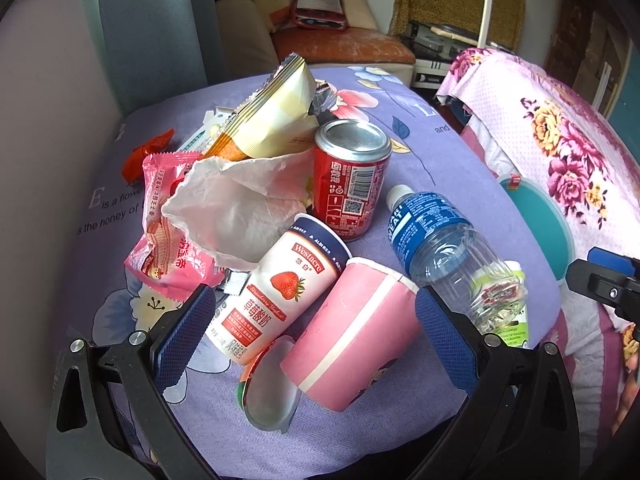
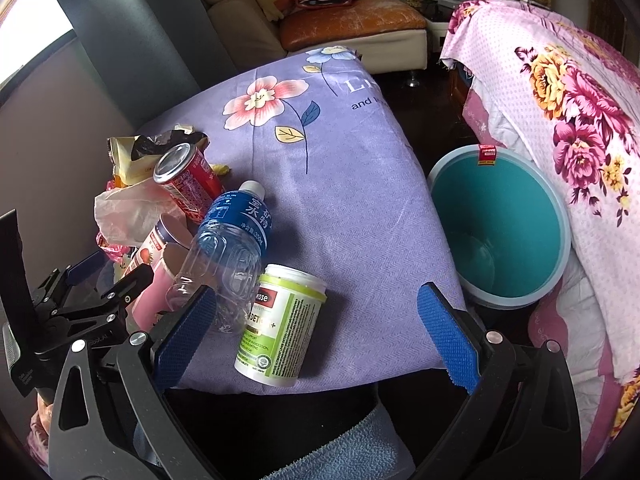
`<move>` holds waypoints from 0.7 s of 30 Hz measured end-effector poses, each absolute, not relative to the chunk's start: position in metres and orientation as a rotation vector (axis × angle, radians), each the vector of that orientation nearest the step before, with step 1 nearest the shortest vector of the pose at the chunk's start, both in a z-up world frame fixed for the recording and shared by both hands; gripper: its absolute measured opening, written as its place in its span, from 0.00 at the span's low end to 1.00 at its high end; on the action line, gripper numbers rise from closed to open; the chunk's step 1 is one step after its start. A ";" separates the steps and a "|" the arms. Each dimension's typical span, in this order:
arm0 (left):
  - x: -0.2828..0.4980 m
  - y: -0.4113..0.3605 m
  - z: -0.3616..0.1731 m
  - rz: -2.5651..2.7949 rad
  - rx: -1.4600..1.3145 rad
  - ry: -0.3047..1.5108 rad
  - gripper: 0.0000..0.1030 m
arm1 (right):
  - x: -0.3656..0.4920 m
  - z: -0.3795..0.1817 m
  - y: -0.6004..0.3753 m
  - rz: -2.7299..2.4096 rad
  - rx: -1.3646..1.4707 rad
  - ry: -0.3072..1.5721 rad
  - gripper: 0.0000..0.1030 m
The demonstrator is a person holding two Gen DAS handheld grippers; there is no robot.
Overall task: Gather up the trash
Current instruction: 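Move the right tool toward the white-green supplement jar, then grasp the white-green supplement jar with the right gripper and lift it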
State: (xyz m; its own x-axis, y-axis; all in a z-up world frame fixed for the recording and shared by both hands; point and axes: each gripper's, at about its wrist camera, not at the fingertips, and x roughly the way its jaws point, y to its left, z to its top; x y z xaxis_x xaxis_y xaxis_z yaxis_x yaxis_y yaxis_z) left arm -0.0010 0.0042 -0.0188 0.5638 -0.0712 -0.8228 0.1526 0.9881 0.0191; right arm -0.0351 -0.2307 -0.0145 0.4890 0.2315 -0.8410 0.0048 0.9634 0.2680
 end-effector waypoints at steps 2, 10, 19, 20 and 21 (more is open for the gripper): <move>-0.001 0.008 -0.021 -0.134 0.094 0.980 0.97 | -0.031 -0.023 -0.230 0.150 0.271 1.087 0.86; -0.004 0.019 -0.026 -0.181 0.108 1.023 0.96 | -0.023 -0.056 -0.217 0.235 0.334 1.224 0.64; -0.004 0.003 -0.042 -0.274 0.177 1.076 0.86 | -0.013 -0.076 -0.208 0.312 0.372 1.251 0.50; -0.003 0.001 -0.046 -0.279 0.187 1.090 0.84 | -0.012 -0.077 -0.208 0.319 0.381 1.256 0.51; -0.003 0.000 -0.050 -0.291 0.189 1.106 0.78 | -0.011 -0.078 -0.210 0.325 0.396 1.263 0.51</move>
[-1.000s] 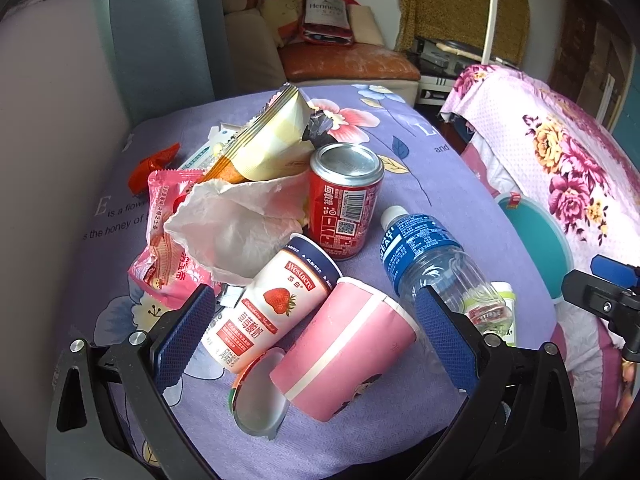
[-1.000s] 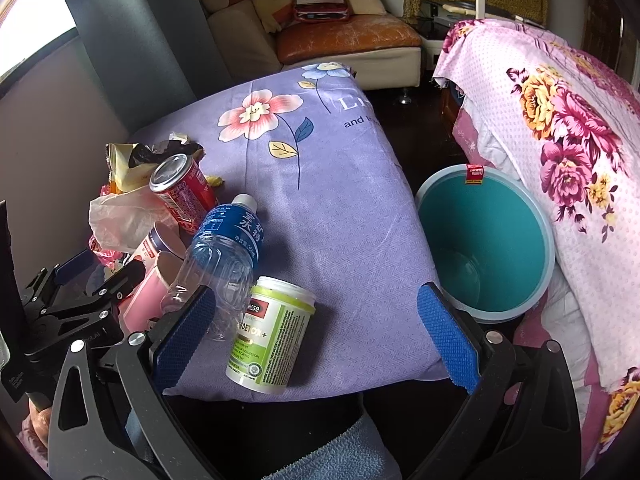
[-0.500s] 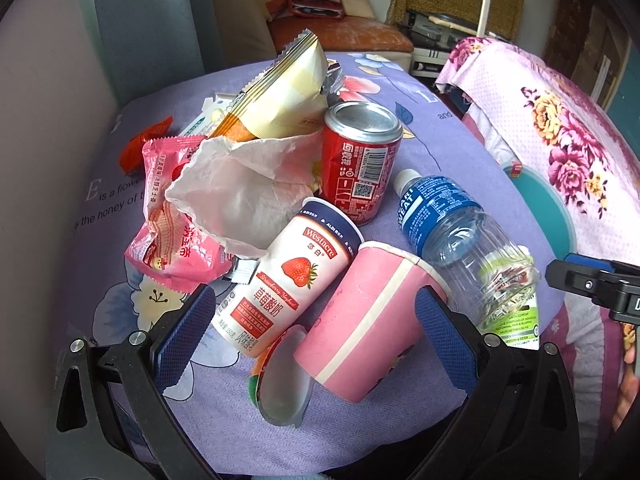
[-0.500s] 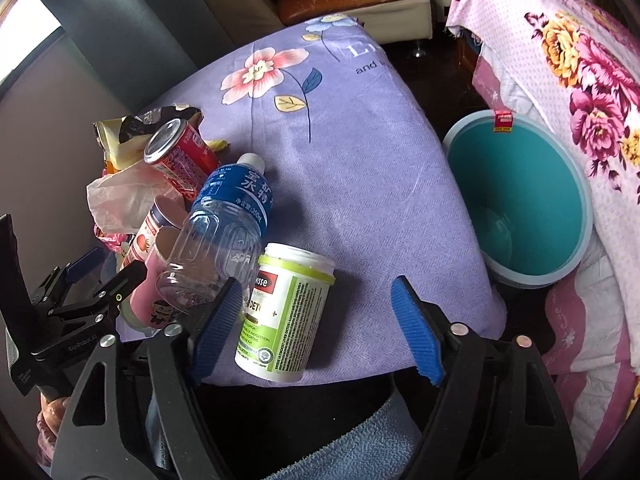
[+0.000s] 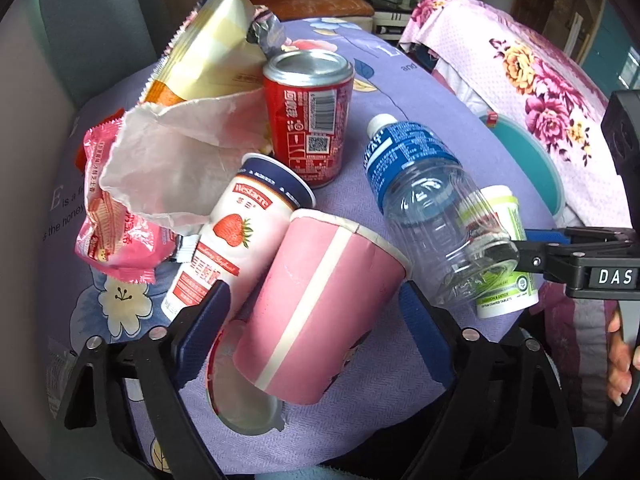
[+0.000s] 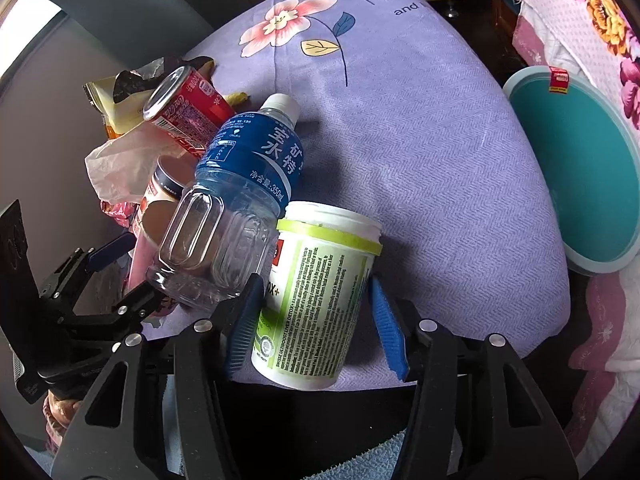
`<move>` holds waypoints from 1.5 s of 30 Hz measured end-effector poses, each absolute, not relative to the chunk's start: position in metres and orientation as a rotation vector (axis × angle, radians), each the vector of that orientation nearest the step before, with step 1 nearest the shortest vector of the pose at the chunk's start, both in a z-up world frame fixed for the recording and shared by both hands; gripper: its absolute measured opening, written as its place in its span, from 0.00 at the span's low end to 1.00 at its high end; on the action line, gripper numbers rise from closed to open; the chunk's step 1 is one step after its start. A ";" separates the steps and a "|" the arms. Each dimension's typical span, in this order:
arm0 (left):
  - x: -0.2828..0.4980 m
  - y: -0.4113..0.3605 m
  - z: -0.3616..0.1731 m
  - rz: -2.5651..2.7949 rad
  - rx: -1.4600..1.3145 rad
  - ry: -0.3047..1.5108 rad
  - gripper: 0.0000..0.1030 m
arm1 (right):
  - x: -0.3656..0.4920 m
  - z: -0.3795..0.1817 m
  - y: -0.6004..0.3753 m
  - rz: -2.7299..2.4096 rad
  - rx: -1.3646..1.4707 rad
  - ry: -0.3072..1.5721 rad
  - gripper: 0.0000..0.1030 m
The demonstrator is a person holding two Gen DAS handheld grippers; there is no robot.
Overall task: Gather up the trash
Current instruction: 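Grasp the white-green supplement jar with the right gripper and lift it, then carry the jar over the teal bin and open the right gripper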
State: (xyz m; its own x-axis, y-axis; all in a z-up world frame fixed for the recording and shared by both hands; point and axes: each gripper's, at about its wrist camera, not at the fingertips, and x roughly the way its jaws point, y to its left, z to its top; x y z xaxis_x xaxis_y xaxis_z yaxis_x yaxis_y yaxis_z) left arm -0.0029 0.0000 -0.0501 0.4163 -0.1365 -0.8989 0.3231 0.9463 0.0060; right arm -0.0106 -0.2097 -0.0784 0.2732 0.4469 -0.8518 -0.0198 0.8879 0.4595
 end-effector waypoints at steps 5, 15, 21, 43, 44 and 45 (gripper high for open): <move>0.002 -0.007 -0.061 -0.296 0.219 1.125 0.75 | -0.006 -0.088 -0.210 0.317 0.417 1.298 0.51; 0.004 0.004 -0.054 -0.309 0.108 1.145 0.67 | -0.014 -0.077 -0.226 0.296 0.399 1.239 0.48; -0.001 0.015 -0.024 -0.316 0.041 1.120 0.67 | -0.016 -0.068 -0.247 0.267 0.432 1.189 0.48; 0.064 -0.279 -0.037 -0.693 0.361 1.091 0.67 | -0.029 -0.051 -0.461 -0.165 0.620 0.952 0.48; 0.066 -0.288 -0.046 -0.705 0.373 1.107 0.67 | -0.030 -0.056 -0.467 -0.177 0.627 0.957 0.48; 0.068 -0.298 -0.055 -0.709 0.388 1.123 0.67 | -0.029 -0.061 -0.470 -0.189 0.633 0.964 0.48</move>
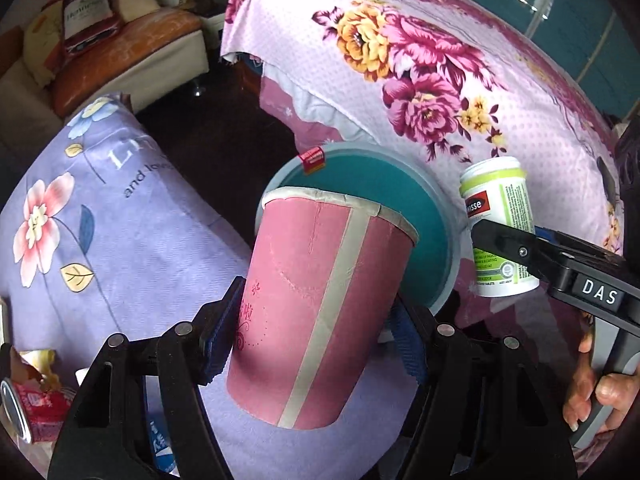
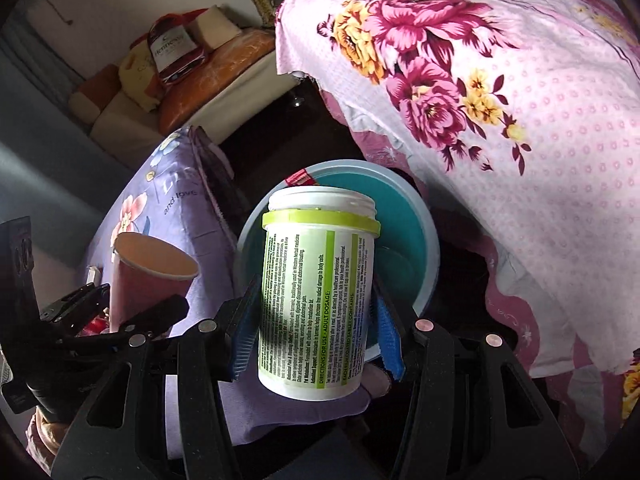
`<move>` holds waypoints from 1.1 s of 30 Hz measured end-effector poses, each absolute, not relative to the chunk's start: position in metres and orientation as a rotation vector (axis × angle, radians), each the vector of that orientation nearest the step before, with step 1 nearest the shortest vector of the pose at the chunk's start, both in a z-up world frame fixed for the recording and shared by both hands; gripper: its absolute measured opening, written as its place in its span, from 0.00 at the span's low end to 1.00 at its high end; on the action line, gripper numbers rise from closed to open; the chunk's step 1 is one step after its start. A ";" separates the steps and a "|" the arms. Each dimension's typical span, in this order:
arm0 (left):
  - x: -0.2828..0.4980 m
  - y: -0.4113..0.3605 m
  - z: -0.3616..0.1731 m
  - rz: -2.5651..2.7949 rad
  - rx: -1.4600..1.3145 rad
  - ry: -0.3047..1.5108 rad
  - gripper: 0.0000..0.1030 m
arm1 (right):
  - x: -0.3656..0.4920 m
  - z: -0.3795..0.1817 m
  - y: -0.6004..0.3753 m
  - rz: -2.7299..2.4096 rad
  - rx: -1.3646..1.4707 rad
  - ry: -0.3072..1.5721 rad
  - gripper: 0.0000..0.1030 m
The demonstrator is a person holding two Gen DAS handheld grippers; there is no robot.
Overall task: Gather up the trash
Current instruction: 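Carry the jar over the teal bin and open the right gripper, then move the right tool back to the clear water bottle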
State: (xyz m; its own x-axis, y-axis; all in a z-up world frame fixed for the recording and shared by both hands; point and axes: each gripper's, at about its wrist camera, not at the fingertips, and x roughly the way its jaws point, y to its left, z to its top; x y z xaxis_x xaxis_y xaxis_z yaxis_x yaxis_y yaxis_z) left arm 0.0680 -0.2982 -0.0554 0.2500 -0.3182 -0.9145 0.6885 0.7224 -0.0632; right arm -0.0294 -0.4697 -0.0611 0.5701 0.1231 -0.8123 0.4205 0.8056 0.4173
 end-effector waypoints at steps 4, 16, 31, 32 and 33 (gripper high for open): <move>0.072 -0.317 -0.081 -0.719 0.426 1.169 0.69 | -0.028 -0.080 -0.479 -0.205 0.652 0.997 0.48; 0.081 -0.301 -0.082 -0.665 0.386 1.173 0.85 | -0.013 -0.094 -0.468 -0.181 0.640 1.036 0.48; 0.068 -0.218 -0.038 -0.616 0.247 1.122 0.92 | 0.000 -0.080 -0.426 -0.131 0.568 1.093 0.65; 0.067 -0.212 -0.036 -0.613 0.237 1.119 0.92 | 0.001 -0.077 -0.423 -0.128 0.561 1.093 0.66; 0.064 -0.206 -0.033 -0.609 0.227 1.114 0.92 | 0.001 -0.073 -0.419 -0.124 0.554 1.094 0.69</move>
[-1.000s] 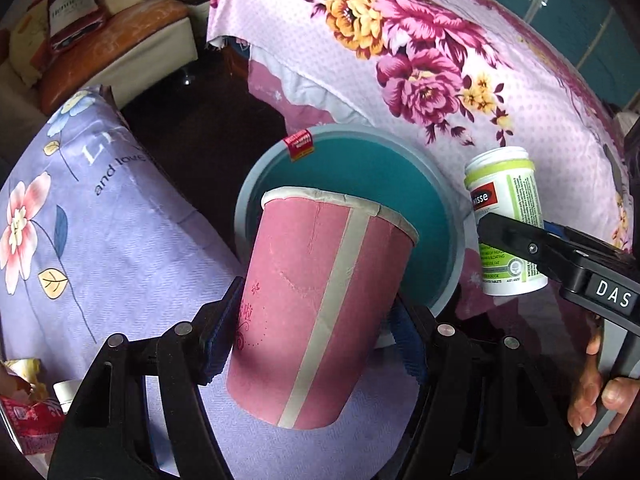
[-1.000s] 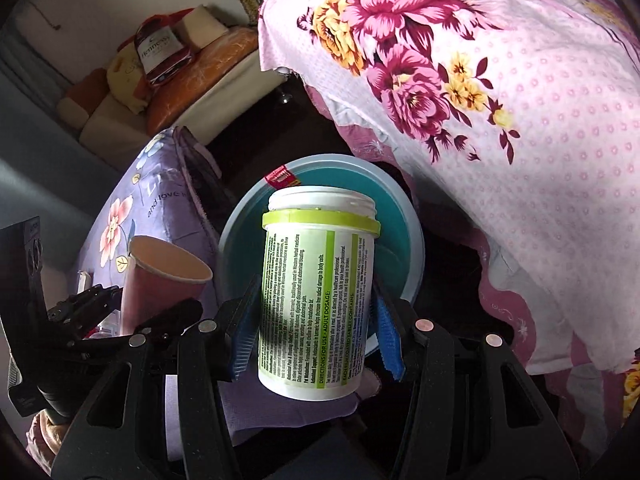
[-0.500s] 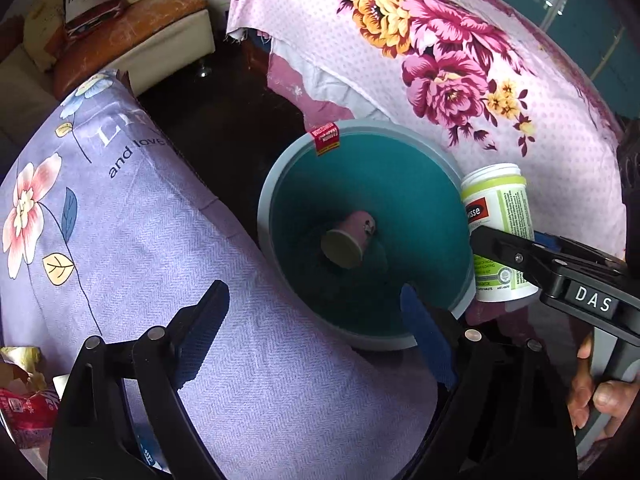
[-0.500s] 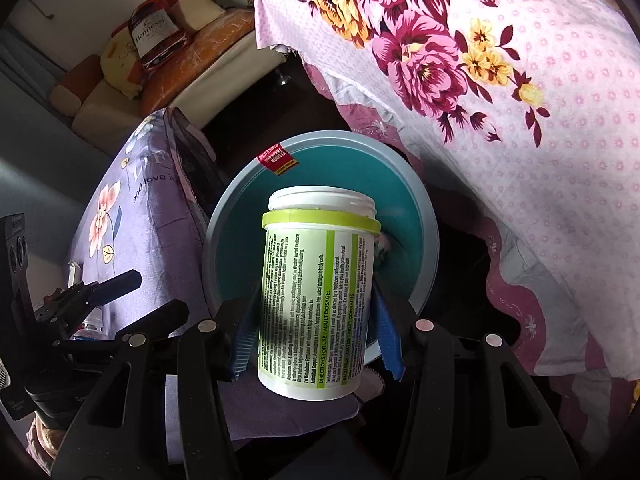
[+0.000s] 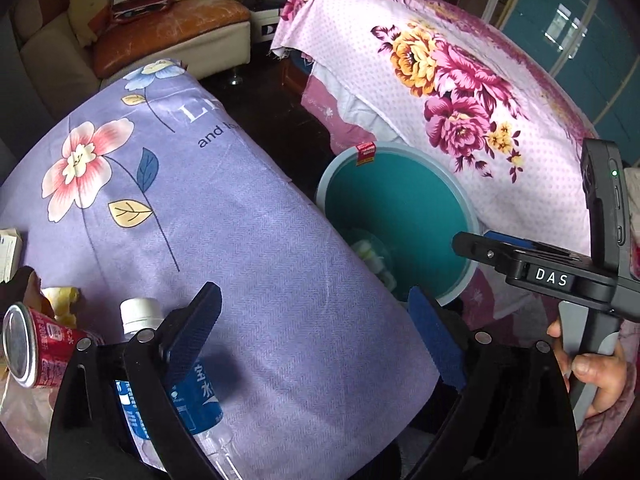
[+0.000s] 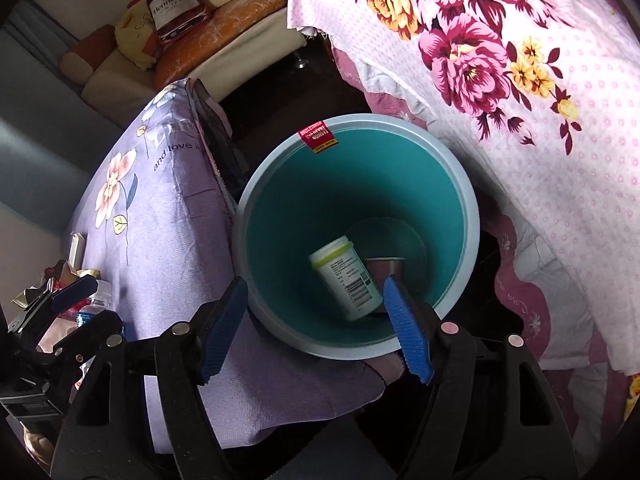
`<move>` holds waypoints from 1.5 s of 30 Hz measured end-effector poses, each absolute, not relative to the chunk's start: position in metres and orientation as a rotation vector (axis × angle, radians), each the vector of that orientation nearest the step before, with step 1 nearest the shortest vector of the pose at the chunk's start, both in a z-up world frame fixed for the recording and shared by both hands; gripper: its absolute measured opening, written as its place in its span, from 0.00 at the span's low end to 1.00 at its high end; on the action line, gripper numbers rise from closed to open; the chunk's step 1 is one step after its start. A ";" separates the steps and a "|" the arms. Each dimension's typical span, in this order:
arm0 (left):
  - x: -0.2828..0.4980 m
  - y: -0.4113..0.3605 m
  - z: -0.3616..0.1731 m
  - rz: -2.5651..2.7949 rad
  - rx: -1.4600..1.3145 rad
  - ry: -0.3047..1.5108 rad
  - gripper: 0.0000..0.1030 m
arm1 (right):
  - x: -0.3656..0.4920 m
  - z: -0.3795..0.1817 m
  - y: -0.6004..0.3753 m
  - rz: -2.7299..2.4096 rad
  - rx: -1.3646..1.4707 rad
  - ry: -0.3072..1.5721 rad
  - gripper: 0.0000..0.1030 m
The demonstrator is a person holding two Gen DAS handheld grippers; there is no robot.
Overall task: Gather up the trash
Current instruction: 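Move the right tool back to the clear water bottle, then grasp the water bottle with the right gripper while the left grasps the white strawberry cup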
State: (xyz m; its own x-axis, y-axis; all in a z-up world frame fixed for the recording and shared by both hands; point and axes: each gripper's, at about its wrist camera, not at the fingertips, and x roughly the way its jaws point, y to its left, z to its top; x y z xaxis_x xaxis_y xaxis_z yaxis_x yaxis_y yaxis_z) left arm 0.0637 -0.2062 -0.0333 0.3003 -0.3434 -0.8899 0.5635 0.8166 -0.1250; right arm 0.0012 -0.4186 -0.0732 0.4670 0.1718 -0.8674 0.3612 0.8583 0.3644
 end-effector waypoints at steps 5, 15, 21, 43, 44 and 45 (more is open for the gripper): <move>0.051 -0.169 -0.024 -0.582 0.175 1.100 0.92 | 0.001 -0.060 -0.391 -0.076 0.527 1.109 0.72; 0.026 -0.073 -0.015 -0.474 0.103 1.069 0.92 | 0.006 -0.035 -0.313 0.049 0.425 1.155 0.74; 0.014 -0.011 -0.020 -0.401 0.043 1.062 0.92 | 0.013 -0.035 -0.252 0.143 0.358 1.210 0.75; 0.003 0.066 -0.041 -0.366 -0.059 1.079 0.92 | 0.048 -0.070 -0.154 0.301 0.307 1.331 0.60; 0.001 0.065 -0.039 -0.365 -0.051 1.069 0.92 | 0.046 -0.067 -0.152 0.295 0.274 1.319 0.60; -0.001 0.064 -0.036 -0.370 -0.042 1.060 0.92 | 0.045 -0.066 -0.152 0.289 0.249 1.308 0.60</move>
